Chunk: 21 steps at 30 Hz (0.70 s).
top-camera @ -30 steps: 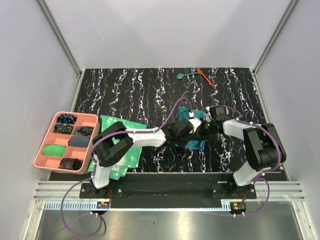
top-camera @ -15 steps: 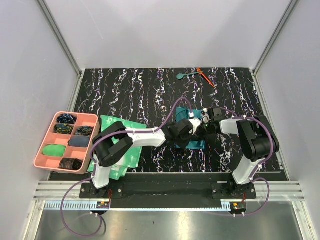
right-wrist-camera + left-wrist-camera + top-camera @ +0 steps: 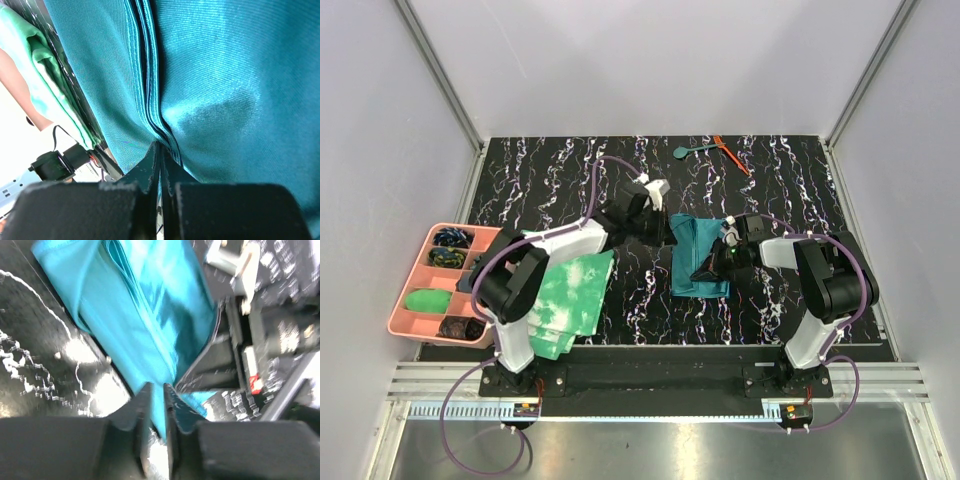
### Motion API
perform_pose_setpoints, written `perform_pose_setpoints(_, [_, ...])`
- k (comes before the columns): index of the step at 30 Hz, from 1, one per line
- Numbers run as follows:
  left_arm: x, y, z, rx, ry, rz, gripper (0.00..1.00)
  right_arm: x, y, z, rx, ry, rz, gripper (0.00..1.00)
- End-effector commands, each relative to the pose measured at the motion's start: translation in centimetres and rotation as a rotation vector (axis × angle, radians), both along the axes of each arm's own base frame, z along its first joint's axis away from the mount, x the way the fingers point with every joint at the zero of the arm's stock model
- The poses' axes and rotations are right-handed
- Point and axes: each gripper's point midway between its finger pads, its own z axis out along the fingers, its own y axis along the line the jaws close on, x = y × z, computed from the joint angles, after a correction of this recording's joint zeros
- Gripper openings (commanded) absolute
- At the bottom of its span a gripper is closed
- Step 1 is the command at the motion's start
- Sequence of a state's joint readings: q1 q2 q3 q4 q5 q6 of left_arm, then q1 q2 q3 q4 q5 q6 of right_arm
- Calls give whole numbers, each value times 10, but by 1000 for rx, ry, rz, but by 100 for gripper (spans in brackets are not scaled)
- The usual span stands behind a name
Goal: Fold the napkin into a case and place the utensils inside
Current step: Smooth out the 2/3-rectangle-folded napkin at the center of the board.
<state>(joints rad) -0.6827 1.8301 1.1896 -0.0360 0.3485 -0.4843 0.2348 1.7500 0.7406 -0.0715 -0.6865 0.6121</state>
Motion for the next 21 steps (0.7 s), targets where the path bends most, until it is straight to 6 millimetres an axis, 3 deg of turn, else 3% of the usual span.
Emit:
perform_pose_setpoints(1, [5,-34,25,-216,62,-53,13,-1,-8,-13,-69,7,12,0])
perform_pose_setpoints(7, [20,-45,2,-213,86,-34,10,0,-8,-9,-66,2,17,0])
perform_pose_setpoints(13, [32,-22,-46,-107,139,46,8,0,-8,-1,-72,-8,21,0])
perform_pose_setpoints(17, [29,-12,-66,-61,159,43,7,6,-5,16,-74,-42,37,0])
perform_pose_setpoints(21, [22,-13,-71,-89,181,38,7,11,10,38,-74,-83,63,0])
